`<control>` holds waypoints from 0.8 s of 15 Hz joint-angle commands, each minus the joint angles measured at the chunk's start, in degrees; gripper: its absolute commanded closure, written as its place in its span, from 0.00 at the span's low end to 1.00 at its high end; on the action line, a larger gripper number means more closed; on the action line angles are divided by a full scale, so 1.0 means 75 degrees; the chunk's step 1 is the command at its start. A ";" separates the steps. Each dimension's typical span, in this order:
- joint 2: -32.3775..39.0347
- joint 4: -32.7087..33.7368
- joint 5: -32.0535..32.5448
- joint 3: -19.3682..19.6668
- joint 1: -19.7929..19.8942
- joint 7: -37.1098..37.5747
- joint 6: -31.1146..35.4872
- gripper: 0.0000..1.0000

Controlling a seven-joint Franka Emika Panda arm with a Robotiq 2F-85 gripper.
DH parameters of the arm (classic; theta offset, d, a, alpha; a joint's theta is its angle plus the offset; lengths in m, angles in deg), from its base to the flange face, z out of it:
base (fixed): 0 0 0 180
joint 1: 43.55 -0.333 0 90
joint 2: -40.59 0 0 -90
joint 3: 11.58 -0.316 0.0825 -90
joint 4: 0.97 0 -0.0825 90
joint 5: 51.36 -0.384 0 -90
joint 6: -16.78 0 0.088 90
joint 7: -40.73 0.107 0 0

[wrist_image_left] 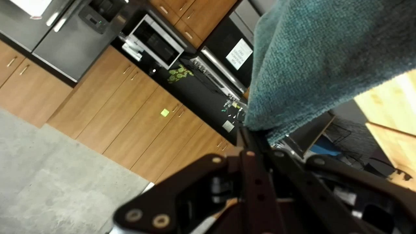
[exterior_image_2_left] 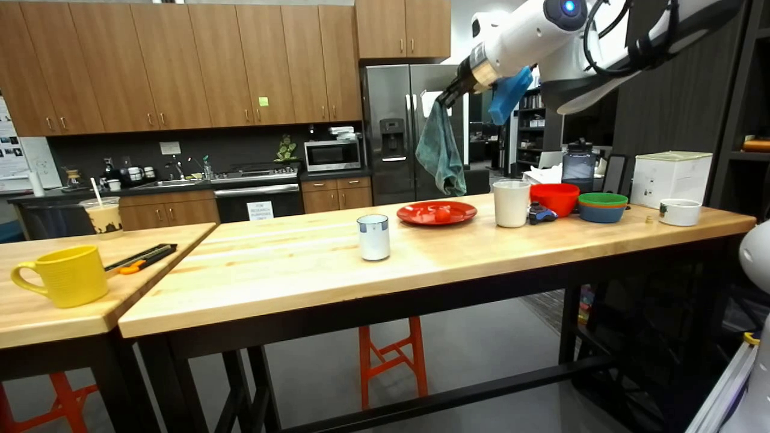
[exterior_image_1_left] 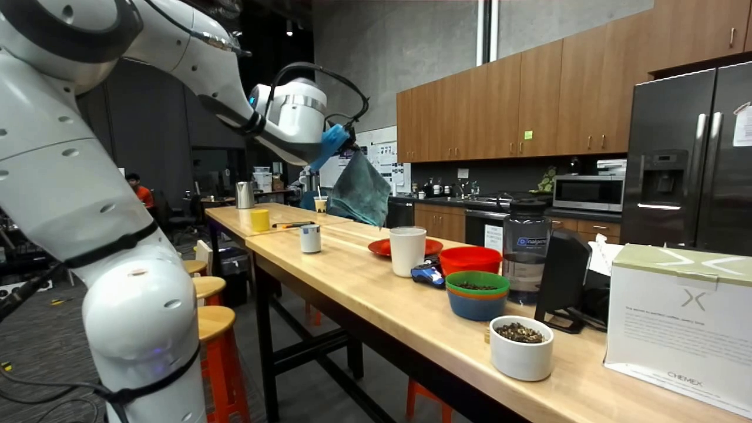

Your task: Lift the towel from the table, move the cup to the left and then unfold the towel

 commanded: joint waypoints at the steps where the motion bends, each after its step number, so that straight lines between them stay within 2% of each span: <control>1: -0.0530 -0.1692 -0.0927 0.0204 -0.0638 -0.0494 0.0075 1.00; 4: -0.0599 -0.2814 -0.1656 0.0349 -0.1388 -0.0809 0.0139 1.00; 7: -0.0727 -0.3608 -0.2293 0.0744 -0.2173 -0.1332 0.0095 1.00; 12: -0.0994 -0.4314 -0.2940 0.1587 -0.3398 -0.2214 -0.0049 1.00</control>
